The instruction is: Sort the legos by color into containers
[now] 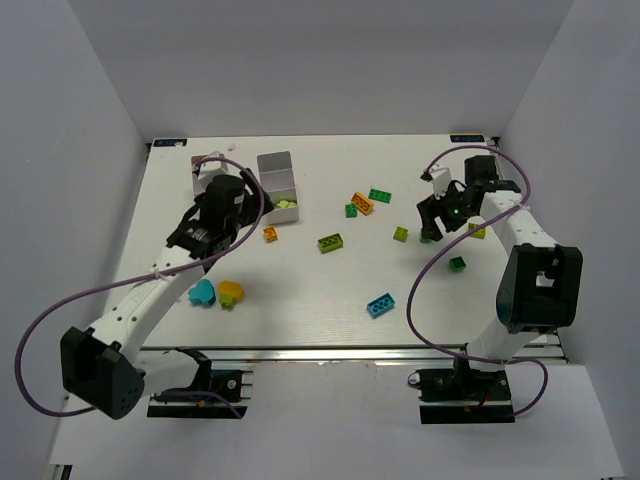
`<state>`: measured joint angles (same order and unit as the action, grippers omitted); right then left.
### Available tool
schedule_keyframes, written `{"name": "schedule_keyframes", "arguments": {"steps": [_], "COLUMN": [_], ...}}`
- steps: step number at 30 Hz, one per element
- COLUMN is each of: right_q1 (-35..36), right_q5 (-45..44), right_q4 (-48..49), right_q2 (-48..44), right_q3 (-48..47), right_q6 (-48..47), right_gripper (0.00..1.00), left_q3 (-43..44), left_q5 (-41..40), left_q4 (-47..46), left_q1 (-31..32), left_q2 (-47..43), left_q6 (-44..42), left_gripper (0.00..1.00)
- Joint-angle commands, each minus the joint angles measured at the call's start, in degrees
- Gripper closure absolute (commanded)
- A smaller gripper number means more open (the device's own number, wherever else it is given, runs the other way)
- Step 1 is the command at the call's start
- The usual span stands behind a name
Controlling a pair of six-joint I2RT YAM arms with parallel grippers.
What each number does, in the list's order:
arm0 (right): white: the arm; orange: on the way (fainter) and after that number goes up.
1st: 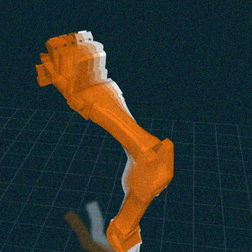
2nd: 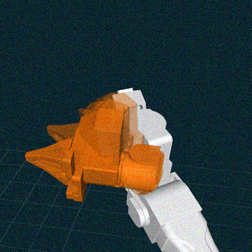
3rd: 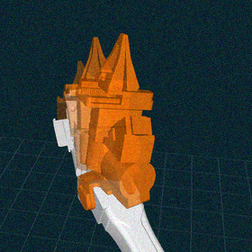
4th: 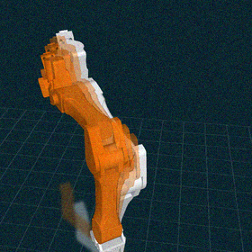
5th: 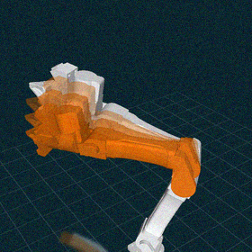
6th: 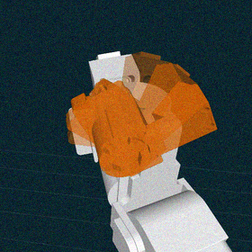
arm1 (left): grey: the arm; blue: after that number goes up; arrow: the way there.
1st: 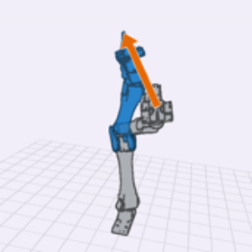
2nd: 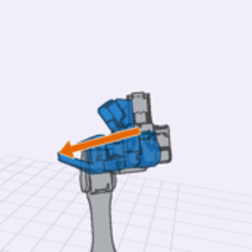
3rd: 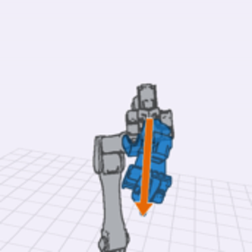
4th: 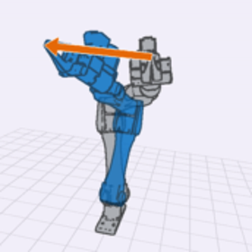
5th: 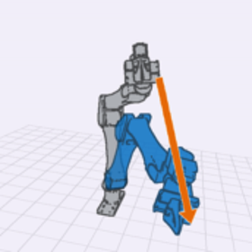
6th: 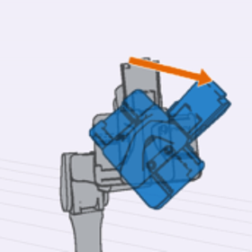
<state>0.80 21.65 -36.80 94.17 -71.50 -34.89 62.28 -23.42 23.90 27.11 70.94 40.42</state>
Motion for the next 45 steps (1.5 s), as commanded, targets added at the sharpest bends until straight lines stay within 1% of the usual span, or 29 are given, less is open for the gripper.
{"name": "schedule_keyframes", "arguments": {"steps": [1,4,5,7,10,13,16,17,20,24,26,28,29,30,32,33,35,36,38,40,41,43,44,45], "right_q1": [-1.7,-3.4,-4.7,-5.7,-8.1,-8.7,-9.0,-9.3,-10.9,-13.4,-14.4,-15.3,-15.4,-15.4,-15.4,-15.4,-15.4,-15.4,-15.4,-15.4,-15.4,-15.5,-15.5,-15.5], "right_q5": [-1.9,2.5,5.2,5.9,7.0,4.6,-1.5,-4.3,-7.2,-11.8,-12.7,-14.3,-17.1,-18.1,-18.9,-16.0,-14.1,-13.4,-10.5,-6.4,-5.1,-3.8,-4.2,-4.7], "right_q4": [-4.1,-8.2,-9.2,-9.5,-9.2,-7.9,-5.0,-4.3,-3.1,-0.8,0.0,1.7,3.6,3.7,3.7,3.8,5.0,4.6,3.0,-0.1,-2.0,-4.7,-5.3,-6.5], "right_q2": [-1.7,-3.0,-3.5,-4.5,-5.0,-4.8,-3.0,-2.4,-1.0,-1.0,-0.4,0.6,2.3,3.6,6.8,7.5,9.2,10.1,13.2,14.5,15.2,15.3,15.5,16.0], "right_q3": [-2.4,-1.4,-1.3,-0.4,0.4,0.9,1.0,0.8,-0.4,0.8,0.7,-0.3,-0.9,-2.0,-5.1,-6.4,-7.3,-8.3,-12.7,-14.8,-16.3,-16.7,-16.8,-18.0], "right_q6": [-4.0,-12.8,-15.1,-18.5,-20.1,-19.8,-16.2,-13.2,-9.4,-8.8,-8.1,-4.1,-2.0,2.5,6.5,8.0,9.7,10.6,7.8,1.5,-8.3,-16.7,-23.7,-27.0], "right_gripper": [0.17,0.15,0.15,0.14,0.13,0.12,0.11,0.11,0.11,0.14,0.15,0.16,0.17,0.18,0.19,0.18,0.16,0.12,0.11,0.11,0.11,0.10,0.10,0.11], "left_q3": [-4.3,-7.3,-8.0,-10.0,-12.1,-12.6,-12.8,-12.8,-13.7,-15.4,-16.0,-16.8,-17.0,-17.4,-17.6,-17.9,-18.2,-18.5,-19.2,-20.3,-20.7,-21.8,-22.9,-23.5], "left_q5": [2.2,2.1,2.1,2.5,3.4,5.5,7.5,7.9,9.6,11.6,11.8,12.0,12.0,11.9,11.7,11.6,11.4,11.3,11.0,10.9,11.1,11.6,11.8,12.0], "left_q4": [-0.7,1.2,1.6,2.2,2.3,2.7,3.0,3.0,2.0,-0.1,-0.4,-0.5,-0.5,-0.2,0.4,1.0,1.4,1.8,2.6,3.3,3.4,3.2,3.1,2.7], "left_q1": [-0.7,-1.6,-1.8,-2.2,-3.9,-5.3,-6.9,-6.9,-7.3,-7.3,-7.3,-7.3,-7.3,-7.3,-7.3,-7.3,-7.3,-7.3,-7.3,-7.3,-7.3,-7.3,-7.3,-7.3], "left_q2": [-3.9,-6.2,-6.6,-7.1,-7.8,-7.7,-6.6,-6.3,-4.9,-4.7,-4.9,-5.6,-5.8,-6.2,-6.9,-7.2,-8.1,-8.4,-9.6,-10.7,-11.3,-13.7,-14.5,-16.0], "left_q6": [-0.8,-0.3,-0.2,-0.3,-1.0,-2.0,-2.6,-2.6,-2.0,0.1,0.7,1.2,1.7,1.8,1.9,1.9,1.9,1.9,2.3,3.6,4.2,6.2,7.0,7.6], "left_gripper": [0.02,0.02,0.02,0.02,0.02,0.02,0.02,0.02,0.02,0.03,0.03,0.04,0.04,0.04,0.04,0.04,0.04,0.04,0.04,0.04,0.04,0.04,0.04,0.04]}}
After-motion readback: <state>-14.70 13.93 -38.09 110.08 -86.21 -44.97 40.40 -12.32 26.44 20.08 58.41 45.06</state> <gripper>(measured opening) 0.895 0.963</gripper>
